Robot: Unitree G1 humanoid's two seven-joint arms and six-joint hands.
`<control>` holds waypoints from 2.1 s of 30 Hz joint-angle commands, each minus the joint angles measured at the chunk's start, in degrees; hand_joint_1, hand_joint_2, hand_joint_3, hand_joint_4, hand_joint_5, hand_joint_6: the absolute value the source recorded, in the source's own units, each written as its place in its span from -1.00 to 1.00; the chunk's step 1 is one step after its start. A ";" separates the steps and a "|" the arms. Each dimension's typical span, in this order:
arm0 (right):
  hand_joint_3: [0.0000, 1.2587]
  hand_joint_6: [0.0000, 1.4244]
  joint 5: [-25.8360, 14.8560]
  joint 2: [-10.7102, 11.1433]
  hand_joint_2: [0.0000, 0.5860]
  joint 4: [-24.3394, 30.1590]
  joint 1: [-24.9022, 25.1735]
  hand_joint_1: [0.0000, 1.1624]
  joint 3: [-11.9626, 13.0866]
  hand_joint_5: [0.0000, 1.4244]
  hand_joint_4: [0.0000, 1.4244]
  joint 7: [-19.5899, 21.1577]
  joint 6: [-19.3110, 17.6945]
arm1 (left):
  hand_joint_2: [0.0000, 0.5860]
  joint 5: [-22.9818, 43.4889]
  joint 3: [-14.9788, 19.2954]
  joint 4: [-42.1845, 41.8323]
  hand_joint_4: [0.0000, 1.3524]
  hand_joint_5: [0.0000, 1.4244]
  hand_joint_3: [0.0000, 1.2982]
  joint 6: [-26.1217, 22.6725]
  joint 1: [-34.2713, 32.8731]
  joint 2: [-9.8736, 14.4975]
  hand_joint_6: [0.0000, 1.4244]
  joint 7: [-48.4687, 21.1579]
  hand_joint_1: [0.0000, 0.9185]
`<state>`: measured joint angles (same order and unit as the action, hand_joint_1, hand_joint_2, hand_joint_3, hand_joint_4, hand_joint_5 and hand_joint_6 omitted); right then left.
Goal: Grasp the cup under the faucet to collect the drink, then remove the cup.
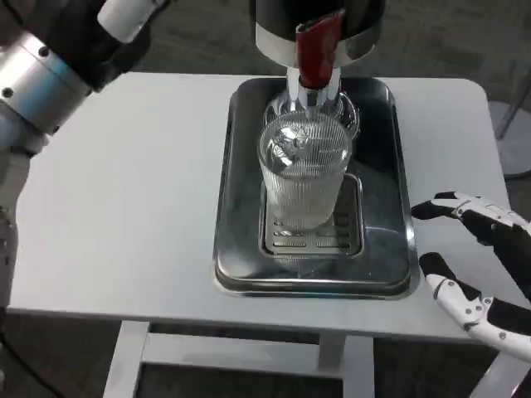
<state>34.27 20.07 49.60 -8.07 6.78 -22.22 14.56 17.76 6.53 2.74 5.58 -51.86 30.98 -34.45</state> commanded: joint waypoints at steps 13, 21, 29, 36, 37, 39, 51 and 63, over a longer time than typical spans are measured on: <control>-0.55 -0.65 -0.54 -0.38 0.70 0.55 -0.89 -0.19 0.23 -0.85 -0.80 0.55 -0.04 | -0.50 -0.57 -2.88 2.81 -0.73 -0.56 -0.73 -3.37 -1.22 -1.74 -0.46 -5.27 -1.00; -0.55 -0.65 -0.92 -0.34 0.70 0.68 -1.10 -0.19 0.57 -0.85 -0.80 0.47 0.03 | -0.50 -2.40 -4.76 2.86 -0.70 -0.56 -0.72 -3.30 -0.69 -1.54 -0.46 -7.05 -1.00; -0.55 -0.65 -1.64 -0.19 0.70 0.66 -1.20 -0.19 1.07 -0.85 -0.79 0.47 0.05 | -0.51 -6.23 -7.17 3.45 -0.69 -0.56 -0.71 -2.77 -0.29 -0.14 -0.46 -10.23 -1.00; -0.55 -0.65 -1.91 0.00 0.70 0.26 -0.70 -0.19 0.94 -0.84 -0.79 0.40 0.14 | -0.52 -7.52 -7.83 4.16 -0.70 -0.56 -0.72 -1.22 0.00 0.42 -0.46 -11.03 -1.00; -0.55 -0.65 -1.96 0.03 0.70 0.22 -0.65 -0.19 0.92 -0.84 -0.79 0.40 0.21 | -0.52 -7.66 -7.86 4.21 -0.70 -0.56 -0.72 -0.92 0.06 0.49 -0.46 -11.23 -1.00; -0.55 -0.65 -1.99 0.04 0.70 0.21 -0.61 -0.19 0.90 -0.84 -0.79 0.38 0.34 | -0.51 -7.82 -7.89 4.28 -0.71 -0.57 -0.72 -0.59 0.13 0.54 -0.46 -11.51 -1.00; -0.55 -0.65 -1.98 0.28 0.72 0.91 -0.43 -0.21 0.73 -0.84 -0.79 -0.05 1.57 | -0.51 -10.62 -9.86 5.09 -0.69 -0.57 -0.71 3.97 0.74 1.90 -0.46 -12.95 -1.00; -0.55 -0.65 -2.03 0.30 0.73 0.69 -0.06 -0.22 0.24 -0.83 -0.79 -0.03 2.53 | -0.52 -16.19 -12.10 5.59 -0.69 -0.58 -0.70 10.23 0.73 3.92 -0.47 -12.22 -1.00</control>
<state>32.28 20.29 49.72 -7.84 7.42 -22.21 16.79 4.05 -3.28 7.46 15.03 -52.90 33.44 -44.27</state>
